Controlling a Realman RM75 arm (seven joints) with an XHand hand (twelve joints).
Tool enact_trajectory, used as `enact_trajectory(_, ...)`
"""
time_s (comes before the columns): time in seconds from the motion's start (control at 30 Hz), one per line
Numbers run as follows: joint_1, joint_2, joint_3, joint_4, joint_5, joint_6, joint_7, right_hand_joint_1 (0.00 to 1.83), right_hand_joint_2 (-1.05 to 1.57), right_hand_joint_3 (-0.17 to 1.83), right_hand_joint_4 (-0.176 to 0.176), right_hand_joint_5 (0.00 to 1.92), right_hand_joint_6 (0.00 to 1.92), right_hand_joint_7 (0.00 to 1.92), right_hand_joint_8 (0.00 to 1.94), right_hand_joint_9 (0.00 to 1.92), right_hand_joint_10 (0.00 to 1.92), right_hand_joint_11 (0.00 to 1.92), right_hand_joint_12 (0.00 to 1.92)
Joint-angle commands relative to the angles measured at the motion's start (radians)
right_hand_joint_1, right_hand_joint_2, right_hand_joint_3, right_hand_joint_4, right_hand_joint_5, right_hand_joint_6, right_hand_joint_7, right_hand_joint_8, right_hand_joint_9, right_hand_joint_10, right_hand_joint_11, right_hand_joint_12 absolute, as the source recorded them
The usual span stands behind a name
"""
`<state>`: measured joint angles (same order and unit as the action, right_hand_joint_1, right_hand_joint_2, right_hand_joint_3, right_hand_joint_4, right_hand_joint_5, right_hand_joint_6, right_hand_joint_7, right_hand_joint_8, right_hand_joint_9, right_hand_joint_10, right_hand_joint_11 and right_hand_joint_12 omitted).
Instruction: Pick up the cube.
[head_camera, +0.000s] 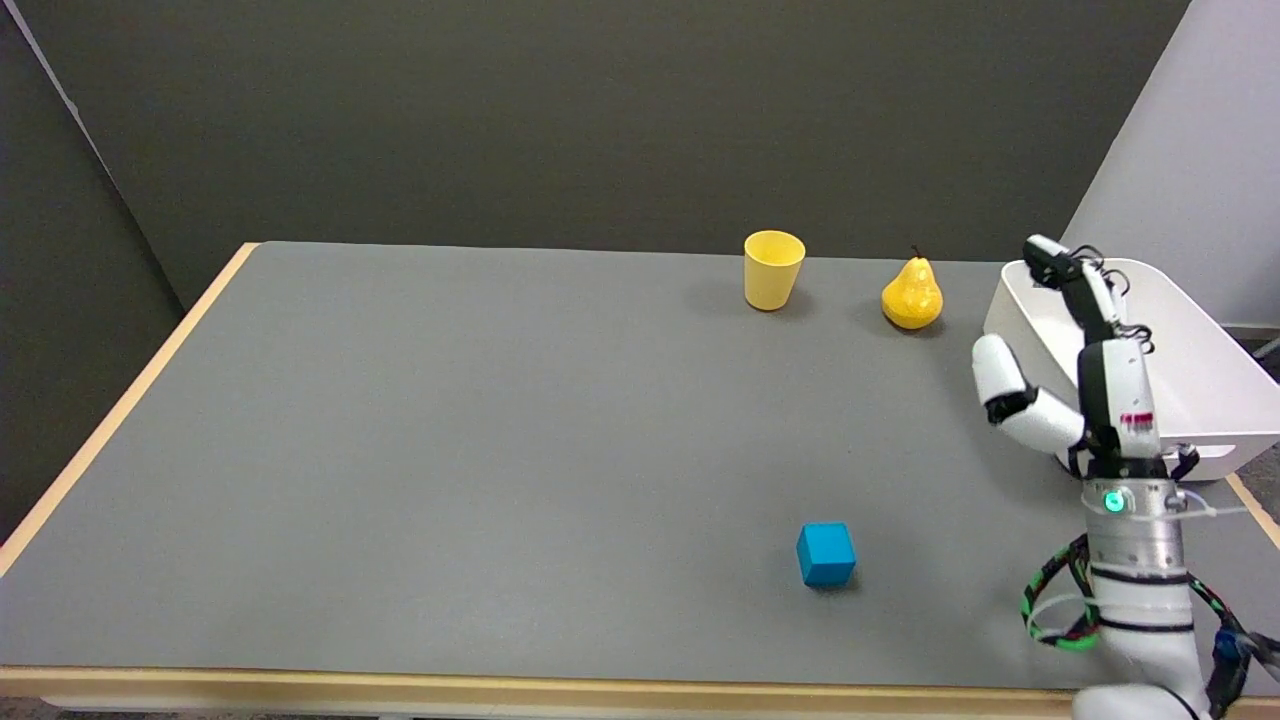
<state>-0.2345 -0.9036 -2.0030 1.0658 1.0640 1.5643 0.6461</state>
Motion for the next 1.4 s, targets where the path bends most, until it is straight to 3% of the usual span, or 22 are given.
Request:
enact_trajectory(0.03,-0.214,-0.008,-0.077,0.128,-0.369,0.153,-0.168,0.48,0.65,0.85,0.009,0.29,0.51,0.42,0.47,0.27,0.88,0.00,0.85)
enact_trajectory(0.1,-0.232,-0.014,-0.089,0.143,-0.410,0.163,-0.238,0.51,0.61,0.94,0.003,0.30,0.61,0.42,0.57,0.32,0.86,0.00,0.93)
enact_trajectory(0.23,-0.276,-0.014,-0.095,0.166,-0.462,0.150,-0.386,0.63,0.65,0.86,0.005,0.37,0.68,0.50,0.58,0.35,0.98,0.00,0.99)
enact_trajectory(0.3,-0.291,-0.012,-0.098,0.170,-0.479,0.125,-0.430,0.62,0.62,0.94,0.007,0.40,0.74,0.51,0.65,0.39,0.94,0.00,1.02)
enact_trajectory(0.4,-0.298,-0.013,-0.109,0.170,-0.497,0.073,-0.458,0.69,0.65,0.87,0.013,0.41,0.81,0.55,0.65,0.41,1.05,0.00,1.08)
enact_trajectory(0.6,-0.306,-0.013,-0.133,0.156,-0.518,-0.013,-0.461,0.70,0.65,0.88,0.017,0.42,0.83,0.57,0.69,0.43,1.07,0.00,1.12)
enact_trajectory(1.1,-0.268,-0.013,-0.142,0.150,-0.511,-0.104,-0.440,0.51,0.60,0.90,0.021,0.37,0.69,0.52,0.64,0.41,0.99,0.00,1.07)
enact_trajectory(1.4,-0.183,-0.012,-0.132,0.085,-0.482,-0.146,-0.314,0.54,0.61,0.84,0.024,0.36,0.66,0.52,0.59,0.39,1.02,0.00,1.08)
